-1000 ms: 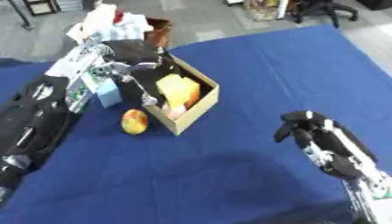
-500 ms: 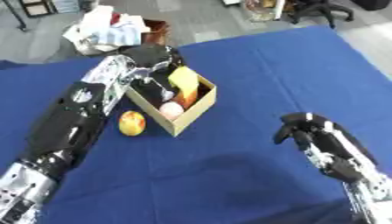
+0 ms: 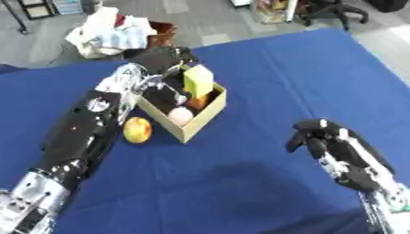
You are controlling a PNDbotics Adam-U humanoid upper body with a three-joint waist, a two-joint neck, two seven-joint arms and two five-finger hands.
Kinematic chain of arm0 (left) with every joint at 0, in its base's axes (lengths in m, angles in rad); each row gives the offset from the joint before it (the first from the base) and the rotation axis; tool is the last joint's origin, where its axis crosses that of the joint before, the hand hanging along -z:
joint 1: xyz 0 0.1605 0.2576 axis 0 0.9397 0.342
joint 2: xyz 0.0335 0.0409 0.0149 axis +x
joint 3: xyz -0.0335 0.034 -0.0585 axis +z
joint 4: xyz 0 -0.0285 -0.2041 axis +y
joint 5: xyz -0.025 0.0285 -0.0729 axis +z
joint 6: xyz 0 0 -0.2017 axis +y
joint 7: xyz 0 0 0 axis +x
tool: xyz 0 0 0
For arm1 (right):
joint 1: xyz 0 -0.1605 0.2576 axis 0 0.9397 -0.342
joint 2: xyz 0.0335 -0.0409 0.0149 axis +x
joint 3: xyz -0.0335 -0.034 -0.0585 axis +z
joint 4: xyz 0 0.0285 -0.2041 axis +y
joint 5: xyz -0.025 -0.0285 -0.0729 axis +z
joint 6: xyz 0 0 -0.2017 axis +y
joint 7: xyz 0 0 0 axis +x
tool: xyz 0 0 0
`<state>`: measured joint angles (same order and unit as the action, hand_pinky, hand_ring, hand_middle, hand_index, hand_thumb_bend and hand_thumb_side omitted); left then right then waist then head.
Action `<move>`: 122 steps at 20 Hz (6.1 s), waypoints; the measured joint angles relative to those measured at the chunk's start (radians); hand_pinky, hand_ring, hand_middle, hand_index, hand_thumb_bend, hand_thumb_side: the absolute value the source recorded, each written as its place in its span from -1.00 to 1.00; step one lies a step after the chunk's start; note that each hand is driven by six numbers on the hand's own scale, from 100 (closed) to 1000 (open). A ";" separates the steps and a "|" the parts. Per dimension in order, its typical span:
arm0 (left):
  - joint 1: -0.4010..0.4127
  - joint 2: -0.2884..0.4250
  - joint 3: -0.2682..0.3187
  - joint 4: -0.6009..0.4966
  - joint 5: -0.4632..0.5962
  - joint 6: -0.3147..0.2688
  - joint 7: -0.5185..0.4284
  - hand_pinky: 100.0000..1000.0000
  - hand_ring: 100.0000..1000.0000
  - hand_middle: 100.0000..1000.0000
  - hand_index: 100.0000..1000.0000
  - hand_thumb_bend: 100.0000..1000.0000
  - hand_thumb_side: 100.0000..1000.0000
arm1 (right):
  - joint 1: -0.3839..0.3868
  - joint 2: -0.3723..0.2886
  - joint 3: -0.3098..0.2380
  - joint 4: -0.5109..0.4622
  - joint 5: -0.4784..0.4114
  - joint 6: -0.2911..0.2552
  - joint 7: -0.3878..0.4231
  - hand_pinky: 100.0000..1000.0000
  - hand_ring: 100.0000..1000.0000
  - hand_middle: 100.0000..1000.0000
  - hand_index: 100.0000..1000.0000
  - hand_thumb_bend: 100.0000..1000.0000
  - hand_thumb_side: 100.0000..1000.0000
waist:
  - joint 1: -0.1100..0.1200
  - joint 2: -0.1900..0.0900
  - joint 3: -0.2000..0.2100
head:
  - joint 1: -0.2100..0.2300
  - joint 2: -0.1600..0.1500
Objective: Pick up objects on the table and place them in the box.
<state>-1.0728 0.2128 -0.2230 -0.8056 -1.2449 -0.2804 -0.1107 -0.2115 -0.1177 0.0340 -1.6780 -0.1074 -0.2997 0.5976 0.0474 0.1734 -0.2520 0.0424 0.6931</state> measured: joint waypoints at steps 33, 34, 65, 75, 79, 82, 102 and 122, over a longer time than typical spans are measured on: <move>0.149 0.257 -0.136 -0.209 0.290 -0.135 -0.539 0.59 0.35 0.27 0.57 -0.26 -0.07 | 0.001 -0.002 -0.009 0.001 0.004 -0.003 -0.013 0.08 0.12 -0.01 0.48 -1.00 -0.22 | 0.000 -0.001 0.033 | -0.036 0.000; 0.150 0.251 -0.136 -0.200 0.281 -0.137 -0.537 0.59 0.35 0.27 0.57 -0.24 -0.08 | 0.001 -0.002 -0.009 0.001 0.004 -0.003 -0.013 0.08 0.12 -0.01 0.48 -1.00 -0.22 | 0.000 -0.001 0.033 | -0.036 0.000; 0.028 0.127 -0.018 -0.122 0.177 -0.008 -0.268 0.52 0.29 0.02 0.34 -0.94 -0.58 | 0.005 -0.002 -0.009 0.002 0.005 -0.003 -0.014 0.08 0.12 -0.02 0.48 -1.00 -0.23 | 0.000 -0.001 0.025 | -0.034 0.000; 0.016 0.077 0.008 -0.012 0.014 0.009 -0.151 0.65 0.54 0.59 0.79 -0.50 -0.49 | 0.005 -0.001 -0.008 0.002 0.005 -0.003 -0.013 0.08 0.12 -0.02 0.48 -1.00 -0.23 | 0.000 -0.001 0.024 | -0.033 0.000; 0.018 0.123 0.014 -0.058 0.060 0.002 -0.183 0.65 0.51 0.53 0.75 -0.49 -0.46 | 0.005 -0.001 -0.009 0.002 0.005 -0.002 -0.014 0.08 0.12 -0.02 0.48 -1.00 -0.23 | 0.000 -0.001 0.030 | -0.037 0.000; 0.035 0.192 0.020 -0.115 0.125 -0.004 -0.244 0.64 0.50 0.52 0.74 -0.52 -0.47 | 0.007 -0.001 -0.011 0.002 0.005 -0.001 -0.017 0.08 0.12 -0.02 0.48 -1.00 -0.23 | 0.000 -0.001 0.040 | -0.045 0.000; 0.112 0.279 0.114 0.074 0.167 0.085 -0.317 0.79 0.68 0.76 0.90 -0.13 0.57 | 0.015 -0.004 -0.015 0.008 0.008 -0.004 -0.022 0.08 0.12 -0.02 0.48 -1.00 -0.24 | -0.003 -0.001 0.055 | -0.061 0.000; 0.097 0.206 0.130 0.182 0.095 0.115 -0.123 0.67 0.50 0.54 0.80 -0.49 -0.02 | 0.013 -0.004 -0.015 0.008 0.008 -0.004 -0.021 0.08 0.12 -0.02 0.48 -1.00 -0.24 | -0.007 -0.001 0.045 | -0.060 -0.001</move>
<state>-0.9754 0.4192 -0.0927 -0.6232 -1.1503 -0.1650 -0.2336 -0.1980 -0.1219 0.0191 -1.6699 -0.0994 -0.3040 0.5761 0.0405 0.1726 -0.2071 -0.0180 0.6922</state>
